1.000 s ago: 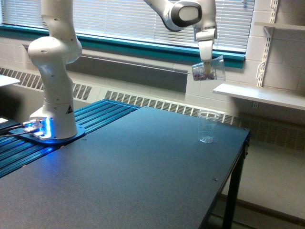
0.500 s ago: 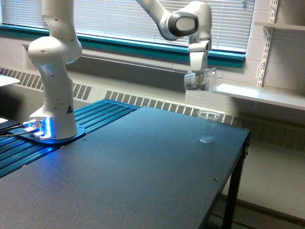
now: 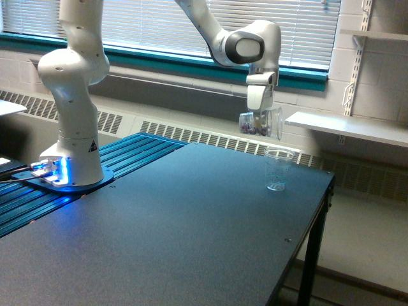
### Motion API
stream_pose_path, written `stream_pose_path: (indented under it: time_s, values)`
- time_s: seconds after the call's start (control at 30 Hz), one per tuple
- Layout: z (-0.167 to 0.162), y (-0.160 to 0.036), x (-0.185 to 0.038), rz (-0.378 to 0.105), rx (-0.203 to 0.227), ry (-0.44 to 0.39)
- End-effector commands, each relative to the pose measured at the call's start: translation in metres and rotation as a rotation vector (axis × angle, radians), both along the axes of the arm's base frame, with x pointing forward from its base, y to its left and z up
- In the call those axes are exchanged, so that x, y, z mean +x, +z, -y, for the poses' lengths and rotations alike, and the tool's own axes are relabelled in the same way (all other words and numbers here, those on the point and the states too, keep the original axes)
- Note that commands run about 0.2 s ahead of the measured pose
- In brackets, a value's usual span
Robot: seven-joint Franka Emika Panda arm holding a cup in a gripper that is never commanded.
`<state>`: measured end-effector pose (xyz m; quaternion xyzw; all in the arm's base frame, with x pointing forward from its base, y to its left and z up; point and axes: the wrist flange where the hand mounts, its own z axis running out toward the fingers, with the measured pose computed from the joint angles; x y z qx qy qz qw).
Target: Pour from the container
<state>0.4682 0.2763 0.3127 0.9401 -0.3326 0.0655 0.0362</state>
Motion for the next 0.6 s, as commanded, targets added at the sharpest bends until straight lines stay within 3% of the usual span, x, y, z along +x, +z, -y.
stream_pose_path:
  time_s: [0.03, 0.6]
  values:
    - [-0.025, -0.005, -0.008, 0.001, 0.012, -0.059]
    - [-0.046, -0.008, -0.011, -0.042, 0.057, -0.225]
